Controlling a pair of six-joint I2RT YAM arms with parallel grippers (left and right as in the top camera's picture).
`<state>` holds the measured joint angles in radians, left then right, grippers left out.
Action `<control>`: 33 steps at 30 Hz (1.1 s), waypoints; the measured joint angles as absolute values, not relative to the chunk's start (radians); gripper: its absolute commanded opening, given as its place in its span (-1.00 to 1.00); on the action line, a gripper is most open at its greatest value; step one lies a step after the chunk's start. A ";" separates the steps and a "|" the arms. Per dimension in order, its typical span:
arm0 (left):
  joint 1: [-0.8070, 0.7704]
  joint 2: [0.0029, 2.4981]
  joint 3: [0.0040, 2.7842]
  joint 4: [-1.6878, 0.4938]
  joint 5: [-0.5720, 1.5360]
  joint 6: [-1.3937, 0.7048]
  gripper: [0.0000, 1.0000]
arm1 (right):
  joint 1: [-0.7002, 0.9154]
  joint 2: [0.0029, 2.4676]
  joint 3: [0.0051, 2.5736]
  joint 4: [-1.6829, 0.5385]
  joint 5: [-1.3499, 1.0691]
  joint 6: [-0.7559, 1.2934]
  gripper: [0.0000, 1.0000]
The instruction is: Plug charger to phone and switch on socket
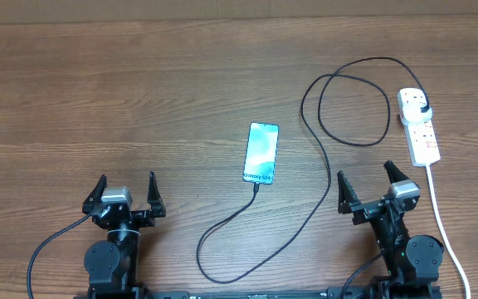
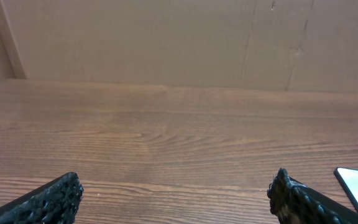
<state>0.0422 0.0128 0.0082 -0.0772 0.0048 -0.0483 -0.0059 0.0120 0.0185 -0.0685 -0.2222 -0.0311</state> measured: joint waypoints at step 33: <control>0.042 0.013 0.008 -0.077 0.005 -0.049 0.99 | -0.006 0.012 0.019 -0.068 -0.262 -0.128 1.00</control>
<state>0.0422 0.0128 0.0082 -0.0772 0.0048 -0.0486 -0.0059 0.0120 0.0185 -0.0685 -0.2623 -0.1284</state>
